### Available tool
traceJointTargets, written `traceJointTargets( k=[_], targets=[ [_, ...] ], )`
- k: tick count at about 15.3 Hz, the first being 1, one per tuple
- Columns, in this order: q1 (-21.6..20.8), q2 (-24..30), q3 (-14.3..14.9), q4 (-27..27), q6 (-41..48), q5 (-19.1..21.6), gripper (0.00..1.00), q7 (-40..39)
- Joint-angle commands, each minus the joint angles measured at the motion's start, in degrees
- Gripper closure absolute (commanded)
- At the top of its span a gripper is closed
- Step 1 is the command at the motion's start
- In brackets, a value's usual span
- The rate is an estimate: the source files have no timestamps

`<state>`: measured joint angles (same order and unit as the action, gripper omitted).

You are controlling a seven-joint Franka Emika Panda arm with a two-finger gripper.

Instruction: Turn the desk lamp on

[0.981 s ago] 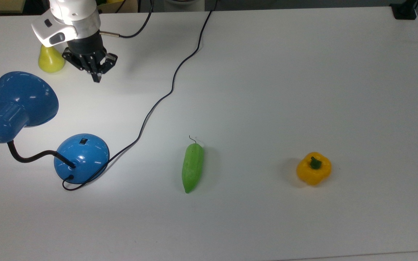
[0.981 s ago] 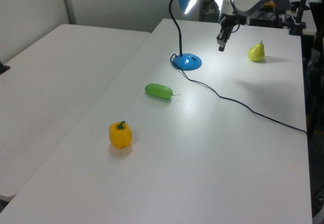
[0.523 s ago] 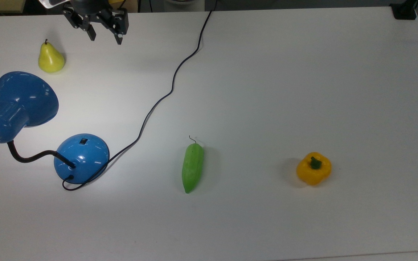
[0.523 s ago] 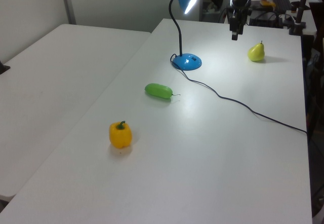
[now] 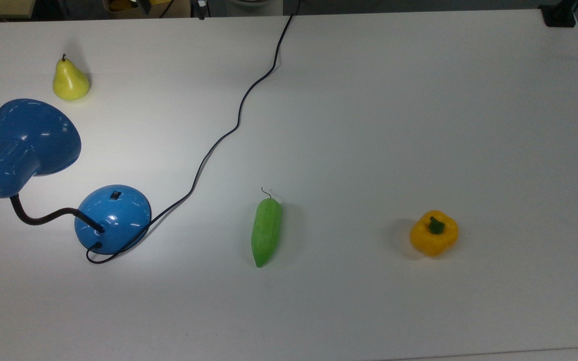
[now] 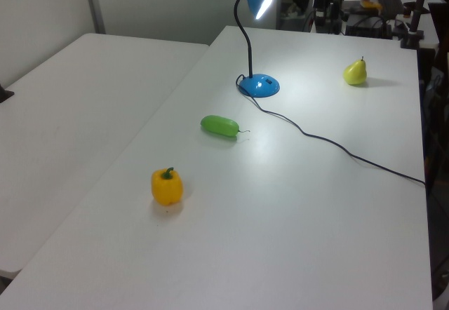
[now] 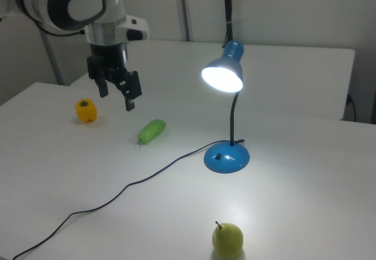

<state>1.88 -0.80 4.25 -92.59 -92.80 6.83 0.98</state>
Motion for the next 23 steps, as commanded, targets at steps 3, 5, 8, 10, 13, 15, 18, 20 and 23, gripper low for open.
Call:
traceJointTargets(
  k=[3,5,8,10,13,15,18,20,23],
  targets=[
    [-0.91,0.8,-7.66,-0.13,0.61,-0.41,0.0,2.36],
    [-3.19,0.62,-7.68,-1.1,-0.35,-1.81,0.0,2.01],
    [-3.55,-0.08,-7.59,-1.02,-1.94,-3.75,0.0,1.74],
    [-3.64,0.01,-7.59,-1.02,-2.12,-4.19,0.0,1.65],
    [-3.64,0.88,-7.85,-1.37,-2.29,-4.72,0.0,1.74],
    [-5.56,2.81,-6.28,-2.85,-2.99,-5.16,0.0,1.74],
    [-10.31,4.84,-1.44,-4.8,-4.32,-6.04,0.0,2.45],
    [-9.79,4.05,-1.43,-4.45,-4.66,-6.22,0.0,1.75],
    [-9.17,3.35,-1.78,-4.09,-4.84,-6.22,0.0,-0.45]
  ],
)
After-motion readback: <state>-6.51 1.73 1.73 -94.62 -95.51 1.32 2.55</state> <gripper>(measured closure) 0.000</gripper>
